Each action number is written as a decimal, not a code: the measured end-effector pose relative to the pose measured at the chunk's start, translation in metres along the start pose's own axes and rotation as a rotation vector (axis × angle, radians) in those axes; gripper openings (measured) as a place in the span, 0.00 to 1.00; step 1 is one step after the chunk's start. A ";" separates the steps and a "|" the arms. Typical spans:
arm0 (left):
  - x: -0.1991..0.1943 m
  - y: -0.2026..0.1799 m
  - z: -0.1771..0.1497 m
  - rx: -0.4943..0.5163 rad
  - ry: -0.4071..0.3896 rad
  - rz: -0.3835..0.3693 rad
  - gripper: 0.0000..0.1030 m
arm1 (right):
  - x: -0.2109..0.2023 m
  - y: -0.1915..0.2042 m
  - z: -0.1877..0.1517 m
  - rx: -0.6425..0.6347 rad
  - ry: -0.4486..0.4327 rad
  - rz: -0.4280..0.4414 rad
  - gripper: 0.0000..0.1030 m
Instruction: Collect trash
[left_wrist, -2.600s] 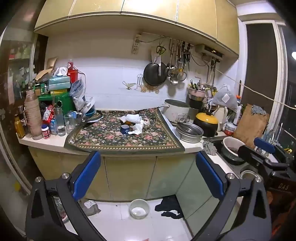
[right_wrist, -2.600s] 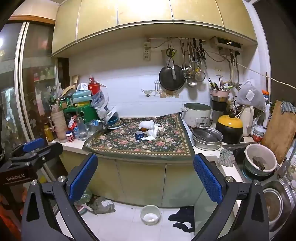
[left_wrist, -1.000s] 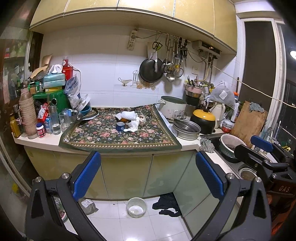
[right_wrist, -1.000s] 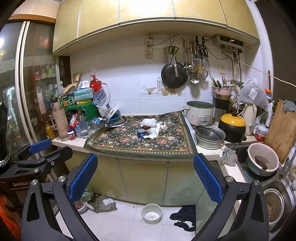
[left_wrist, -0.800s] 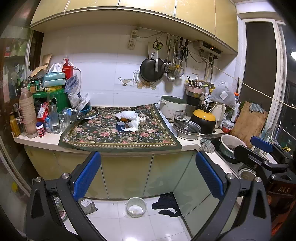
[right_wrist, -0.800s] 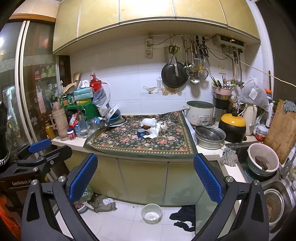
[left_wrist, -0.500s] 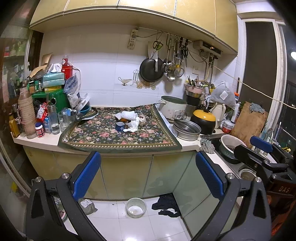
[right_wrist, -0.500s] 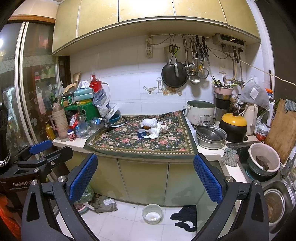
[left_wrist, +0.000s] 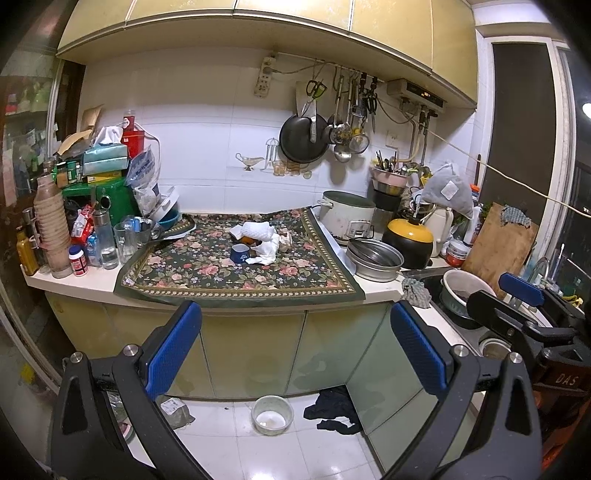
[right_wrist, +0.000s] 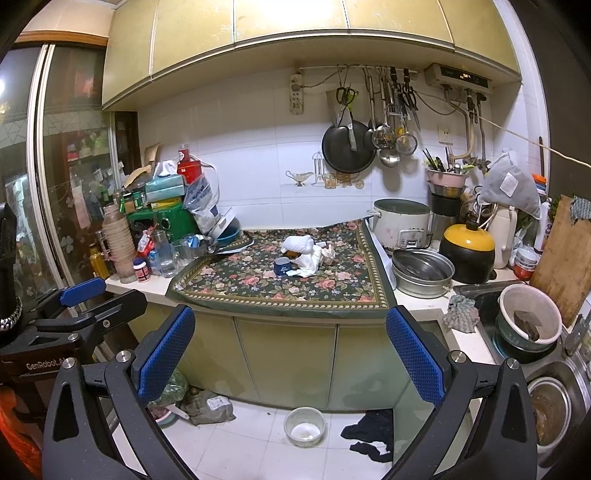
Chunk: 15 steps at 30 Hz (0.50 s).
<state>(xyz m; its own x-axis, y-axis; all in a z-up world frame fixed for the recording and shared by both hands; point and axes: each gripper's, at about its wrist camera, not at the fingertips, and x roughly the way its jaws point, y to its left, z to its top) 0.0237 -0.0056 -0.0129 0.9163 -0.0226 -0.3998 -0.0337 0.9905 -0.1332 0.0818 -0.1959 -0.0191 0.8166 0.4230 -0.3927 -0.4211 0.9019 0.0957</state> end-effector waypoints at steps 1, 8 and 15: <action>0.002 -0.001 0.000 -0.001 0.001 0.004 1.00 | 0.003 -0.002 0.001 0.000 0.001 0.002 1.00; 0.026 -0.010 0.013 -0.012 0.015 0.040 1.00 | 0.015 -0.015 0.004 0.008 0.010 0.019 1.00; 0.056 -0.003 0.024 -0.015 0.022 0.065 1.00 | 0.038 -0.027 0.009 0.006 0.025 -0.020 1.00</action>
<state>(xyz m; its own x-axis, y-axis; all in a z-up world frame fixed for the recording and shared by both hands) 0.0845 -0.0061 -0.0129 0.9032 0.0383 -0.4274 -0.0985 0.9879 -0.1196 0.1276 -0.2040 -0.0284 0.8147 0.4031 -0.4168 -0.4027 0.9105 0.0934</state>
